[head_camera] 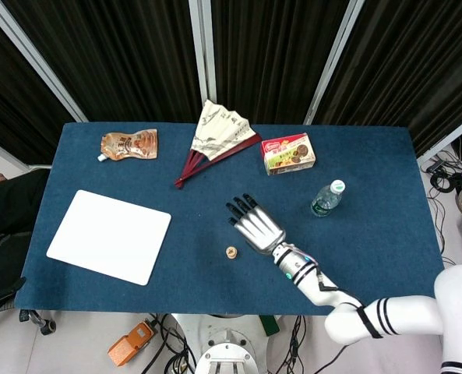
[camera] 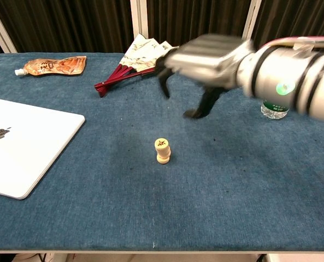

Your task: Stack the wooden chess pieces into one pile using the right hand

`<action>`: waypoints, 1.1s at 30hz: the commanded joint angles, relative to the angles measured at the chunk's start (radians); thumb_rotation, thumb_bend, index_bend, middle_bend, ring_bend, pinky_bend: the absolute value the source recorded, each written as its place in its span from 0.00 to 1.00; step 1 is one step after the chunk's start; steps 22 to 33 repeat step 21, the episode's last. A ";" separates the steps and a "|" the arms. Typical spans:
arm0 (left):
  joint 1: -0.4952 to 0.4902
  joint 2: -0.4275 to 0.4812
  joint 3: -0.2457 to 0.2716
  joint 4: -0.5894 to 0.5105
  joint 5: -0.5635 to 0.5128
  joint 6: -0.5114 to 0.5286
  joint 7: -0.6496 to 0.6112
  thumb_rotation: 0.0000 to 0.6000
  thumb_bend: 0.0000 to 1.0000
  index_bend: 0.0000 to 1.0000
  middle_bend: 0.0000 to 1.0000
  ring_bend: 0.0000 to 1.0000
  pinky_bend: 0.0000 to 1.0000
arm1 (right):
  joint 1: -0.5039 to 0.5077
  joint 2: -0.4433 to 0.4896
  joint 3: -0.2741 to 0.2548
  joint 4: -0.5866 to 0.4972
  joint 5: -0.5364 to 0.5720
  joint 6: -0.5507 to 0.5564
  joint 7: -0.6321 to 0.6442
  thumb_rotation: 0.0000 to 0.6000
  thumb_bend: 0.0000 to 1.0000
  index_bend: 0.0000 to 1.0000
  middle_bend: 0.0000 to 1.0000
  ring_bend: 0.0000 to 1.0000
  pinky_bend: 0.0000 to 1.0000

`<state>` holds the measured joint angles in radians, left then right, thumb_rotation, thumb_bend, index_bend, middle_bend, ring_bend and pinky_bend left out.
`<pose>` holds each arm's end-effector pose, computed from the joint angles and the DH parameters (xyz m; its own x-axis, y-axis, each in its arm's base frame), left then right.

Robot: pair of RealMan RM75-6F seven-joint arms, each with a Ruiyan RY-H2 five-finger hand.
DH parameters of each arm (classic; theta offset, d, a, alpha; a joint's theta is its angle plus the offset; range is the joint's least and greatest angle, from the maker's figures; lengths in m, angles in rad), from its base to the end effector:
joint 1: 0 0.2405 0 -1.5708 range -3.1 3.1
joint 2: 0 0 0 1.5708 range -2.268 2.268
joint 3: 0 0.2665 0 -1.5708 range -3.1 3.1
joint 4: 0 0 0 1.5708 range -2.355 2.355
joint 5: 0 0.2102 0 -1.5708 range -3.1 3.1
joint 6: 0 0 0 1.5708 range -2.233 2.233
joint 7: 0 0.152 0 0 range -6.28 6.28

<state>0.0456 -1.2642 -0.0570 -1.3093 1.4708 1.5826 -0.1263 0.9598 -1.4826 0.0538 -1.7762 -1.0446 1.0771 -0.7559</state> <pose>-0.3833 0.1449 0.1619 0.4314 -0.0610 0.9001 0.8959 0.1460 -0.4195 -0.0639 -0.3199 -0.0176 0.6922 -0.0635 0.7189 -0.5802 -0.6413 0.5021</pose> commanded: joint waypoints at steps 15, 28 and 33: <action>-0.032 0.002 -0.004 -0.039 0.046 0.016 0.020 1.00 0.00 0.18 0.16 0.12 0.00 | -0.600 0.377 -0.274 0.004 -0.470 0.573 0.541 1.00 0.31 0.02 0.11 0.01 0.07; -0.033 -0.001 0.002 -0.044 0.054 0.019 0.022 1.00 0.00 0.18 0.16 0.12 0.00 | -0.726 0.392 -0.305 0.052 -0.499 0.633 0.634 1.00 0.31 0.03 0.11 0.00 0.05; -0.033 -0.001 0.002 -0.044 0.054 0.019 0.022 1.00 0.00 0.18 0.16 0.12 0.00 | -0.726 0.392 -0.305 0.052 -0.499 0.633 0.634 1.00 0.31 0.03 0.11 0.00 0.05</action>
